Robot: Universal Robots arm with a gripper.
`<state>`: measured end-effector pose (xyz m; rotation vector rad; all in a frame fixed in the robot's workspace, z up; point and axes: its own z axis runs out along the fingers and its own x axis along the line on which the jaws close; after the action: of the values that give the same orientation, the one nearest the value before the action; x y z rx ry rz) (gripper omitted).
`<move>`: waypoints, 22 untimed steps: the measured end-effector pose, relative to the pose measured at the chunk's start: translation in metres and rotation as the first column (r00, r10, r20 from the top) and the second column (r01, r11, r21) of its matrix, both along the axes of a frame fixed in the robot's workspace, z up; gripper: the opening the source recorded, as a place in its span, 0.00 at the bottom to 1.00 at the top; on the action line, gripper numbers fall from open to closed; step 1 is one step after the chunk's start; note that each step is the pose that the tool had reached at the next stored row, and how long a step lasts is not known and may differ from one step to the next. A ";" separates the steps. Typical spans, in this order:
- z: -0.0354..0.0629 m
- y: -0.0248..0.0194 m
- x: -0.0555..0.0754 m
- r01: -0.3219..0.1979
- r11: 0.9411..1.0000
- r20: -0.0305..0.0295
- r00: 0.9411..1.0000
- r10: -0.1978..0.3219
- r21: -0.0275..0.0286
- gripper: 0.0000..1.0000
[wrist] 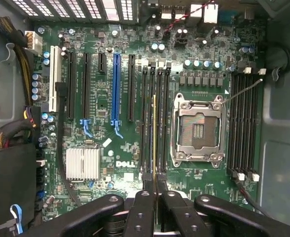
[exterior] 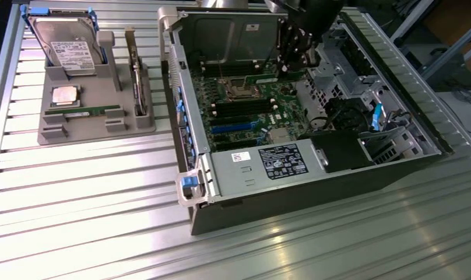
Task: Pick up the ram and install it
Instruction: 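Insert the ram into the slot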
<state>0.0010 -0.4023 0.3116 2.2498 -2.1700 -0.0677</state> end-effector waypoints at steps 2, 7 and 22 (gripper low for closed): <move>-0.0013 0.0000 0.000 0.000 1.000 0.000 1.000 0.000 0.000 0.12; -0.0050 0.0000 0.000 0.000 1.000 0.000 1.000 0.000 0.000 0.12; -0.0134 0.0000 0.000 0.000 1.000 0.000 1.000 0.000 0.000 0.12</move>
<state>0.0010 -0.4023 0.2982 2.2498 -2.1701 -0.0677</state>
